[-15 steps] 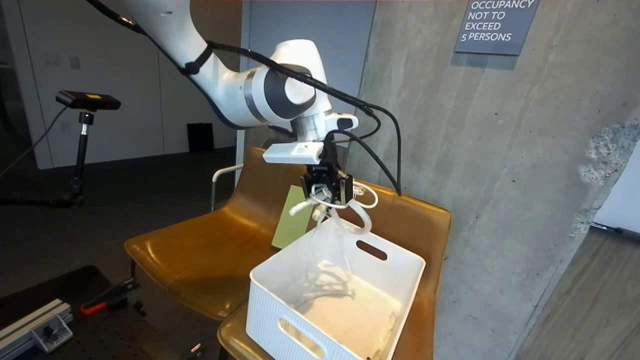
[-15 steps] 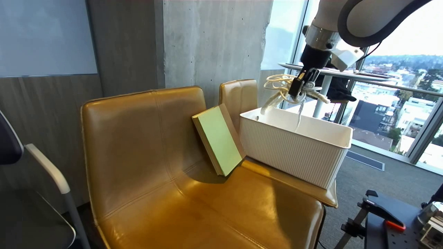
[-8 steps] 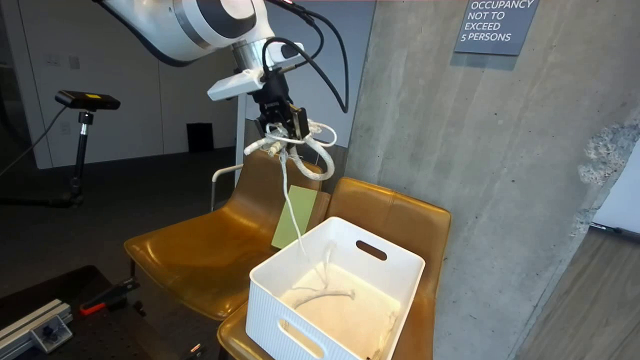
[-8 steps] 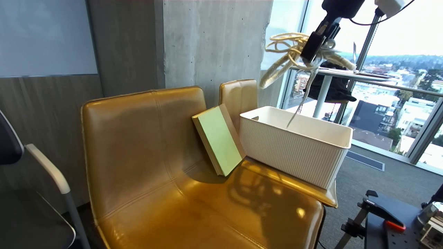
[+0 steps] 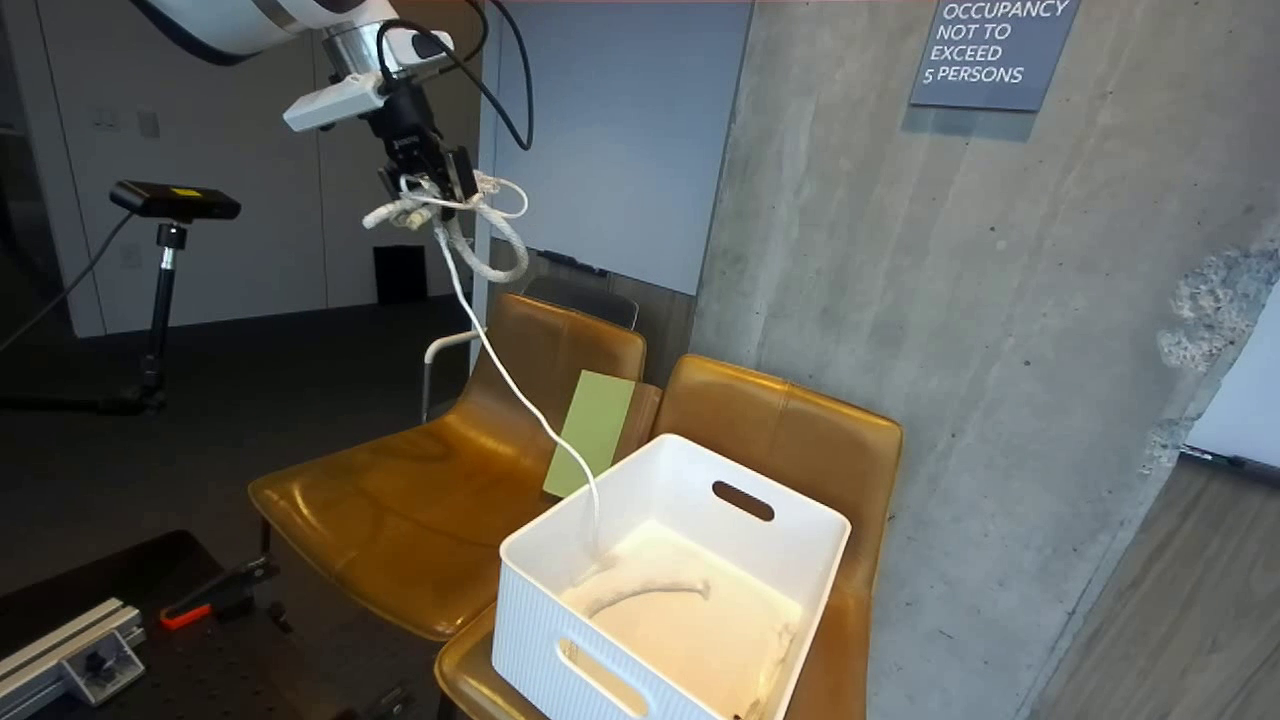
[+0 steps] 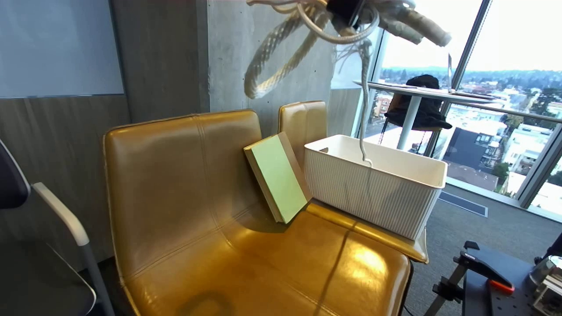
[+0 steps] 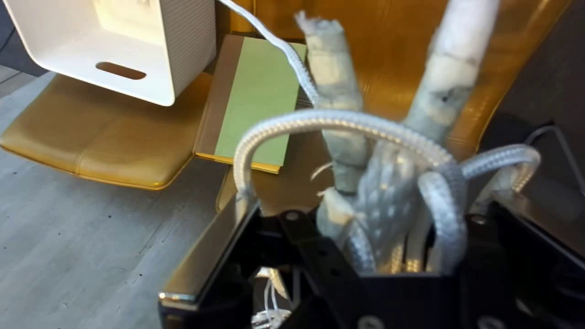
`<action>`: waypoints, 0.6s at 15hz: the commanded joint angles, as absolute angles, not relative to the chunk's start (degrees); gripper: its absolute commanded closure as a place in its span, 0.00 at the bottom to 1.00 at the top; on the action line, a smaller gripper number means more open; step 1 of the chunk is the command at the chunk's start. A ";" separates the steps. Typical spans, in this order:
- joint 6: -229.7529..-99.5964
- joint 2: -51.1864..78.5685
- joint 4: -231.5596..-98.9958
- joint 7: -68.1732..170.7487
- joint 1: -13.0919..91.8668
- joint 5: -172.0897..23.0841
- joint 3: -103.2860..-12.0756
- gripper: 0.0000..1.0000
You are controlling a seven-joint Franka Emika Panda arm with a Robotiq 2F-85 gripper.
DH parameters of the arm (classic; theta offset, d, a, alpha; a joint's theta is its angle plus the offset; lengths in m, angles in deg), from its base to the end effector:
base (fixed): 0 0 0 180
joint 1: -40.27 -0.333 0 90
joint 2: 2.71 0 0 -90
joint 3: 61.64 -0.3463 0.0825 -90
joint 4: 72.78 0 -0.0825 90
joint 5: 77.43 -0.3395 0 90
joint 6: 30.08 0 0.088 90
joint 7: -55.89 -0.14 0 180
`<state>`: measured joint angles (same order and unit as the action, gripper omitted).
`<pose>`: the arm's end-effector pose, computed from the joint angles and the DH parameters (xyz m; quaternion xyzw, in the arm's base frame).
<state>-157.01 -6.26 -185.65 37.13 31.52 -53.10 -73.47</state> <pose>0.5102 0.1683 0.5470 0.9632 0.1155 0.2043 0.1308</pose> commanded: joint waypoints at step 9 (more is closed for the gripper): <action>-152.29 6.25 -172.58 35.90 25.42 -53.03 -74.99 1.00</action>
